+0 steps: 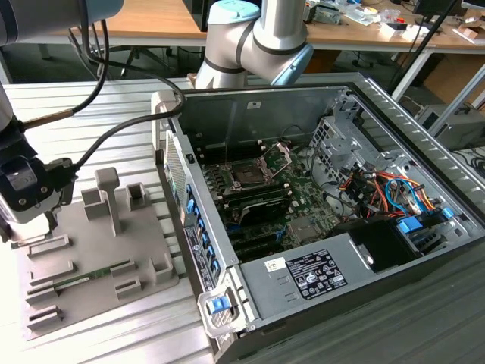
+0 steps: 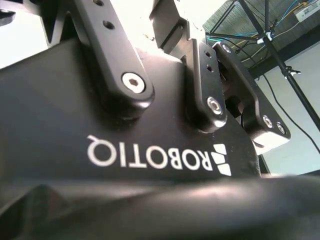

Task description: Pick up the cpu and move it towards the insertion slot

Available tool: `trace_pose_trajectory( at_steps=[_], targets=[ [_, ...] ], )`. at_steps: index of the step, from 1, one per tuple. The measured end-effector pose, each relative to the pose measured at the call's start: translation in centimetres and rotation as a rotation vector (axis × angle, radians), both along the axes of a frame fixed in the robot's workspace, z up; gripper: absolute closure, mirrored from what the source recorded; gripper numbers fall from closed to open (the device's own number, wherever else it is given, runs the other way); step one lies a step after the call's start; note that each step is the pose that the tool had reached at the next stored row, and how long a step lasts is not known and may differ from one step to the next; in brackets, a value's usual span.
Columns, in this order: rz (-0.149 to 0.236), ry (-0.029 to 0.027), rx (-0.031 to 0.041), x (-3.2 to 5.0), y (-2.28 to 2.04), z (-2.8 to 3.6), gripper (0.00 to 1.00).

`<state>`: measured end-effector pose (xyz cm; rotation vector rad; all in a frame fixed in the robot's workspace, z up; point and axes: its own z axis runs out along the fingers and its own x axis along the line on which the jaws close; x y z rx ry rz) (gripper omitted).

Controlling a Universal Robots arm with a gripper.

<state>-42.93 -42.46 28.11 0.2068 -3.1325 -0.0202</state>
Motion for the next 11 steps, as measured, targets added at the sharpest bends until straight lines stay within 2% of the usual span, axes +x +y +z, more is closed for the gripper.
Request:
trace_pose_trajectory(
  at_steps=[3,11],
  targets=[
    [0.000,0.0001,0.0000,0.00,0.00,0.26,0.45],
    [0.000,0.0000,0.0000,0.00,0.00,0.41,0.45]
  ],
)
